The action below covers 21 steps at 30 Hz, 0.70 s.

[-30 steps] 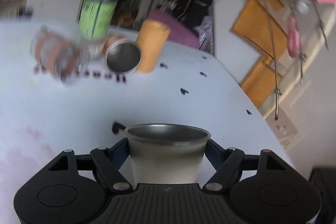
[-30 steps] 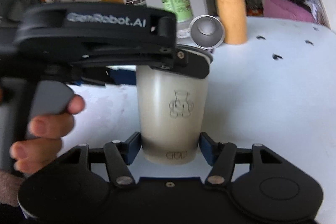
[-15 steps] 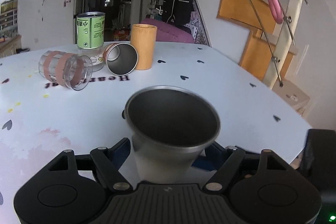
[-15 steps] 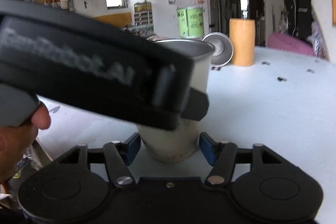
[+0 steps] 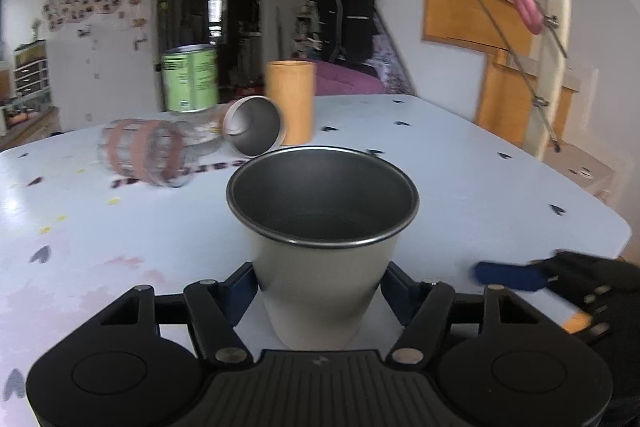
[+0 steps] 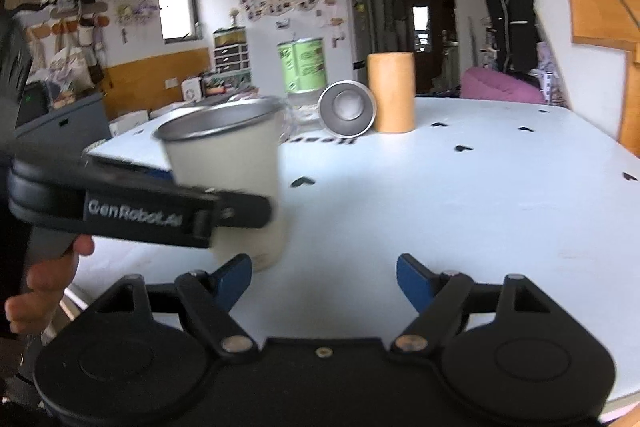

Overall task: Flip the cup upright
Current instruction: 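Open the right tool while the left tool carries the cream cup away, then lower the cream cup rim-up onto the table with the left tool and open it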

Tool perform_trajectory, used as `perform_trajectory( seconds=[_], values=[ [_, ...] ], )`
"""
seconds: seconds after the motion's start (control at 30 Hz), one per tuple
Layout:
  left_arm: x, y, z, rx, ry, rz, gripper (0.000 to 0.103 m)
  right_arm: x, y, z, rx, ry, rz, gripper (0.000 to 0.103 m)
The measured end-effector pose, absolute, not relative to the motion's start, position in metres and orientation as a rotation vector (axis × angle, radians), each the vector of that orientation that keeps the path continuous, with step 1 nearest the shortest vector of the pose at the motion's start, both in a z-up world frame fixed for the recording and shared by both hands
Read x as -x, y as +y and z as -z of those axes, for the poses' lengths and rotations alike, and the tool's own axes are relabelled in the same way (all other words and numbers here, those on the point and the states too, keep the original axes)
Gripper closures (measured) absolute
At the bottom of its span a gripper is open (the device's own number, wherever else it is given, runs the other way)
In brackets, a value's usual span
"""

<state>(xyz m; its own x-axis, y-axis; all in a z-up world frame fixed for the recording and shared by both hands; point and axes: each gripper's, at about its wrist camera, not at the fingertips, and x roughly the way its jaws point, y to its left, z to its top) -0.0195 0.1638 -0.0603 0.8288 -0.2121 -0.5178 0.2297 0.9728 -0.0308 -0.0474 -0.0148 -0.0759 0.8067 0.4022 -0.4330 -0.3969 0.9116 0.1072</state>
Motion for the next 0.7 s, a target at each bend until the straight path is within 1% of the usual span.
perform_trajectory(
  seconds=[0.2, 0.7],
  values=[
    [0.015, 0.211, 0.062, -0.015, 0.532, 0.073, 0.035, 0.044, -0.011, 0.071, -0.017, 0.451, -0.419, 0.023],
    [0.007, 0.358, 0.061, 0.043, 0.501, -0.314, 0.036, 0.039, 0.012, 0.06, -0.004, 0.425, -0.429, 0.023]
  ],
)
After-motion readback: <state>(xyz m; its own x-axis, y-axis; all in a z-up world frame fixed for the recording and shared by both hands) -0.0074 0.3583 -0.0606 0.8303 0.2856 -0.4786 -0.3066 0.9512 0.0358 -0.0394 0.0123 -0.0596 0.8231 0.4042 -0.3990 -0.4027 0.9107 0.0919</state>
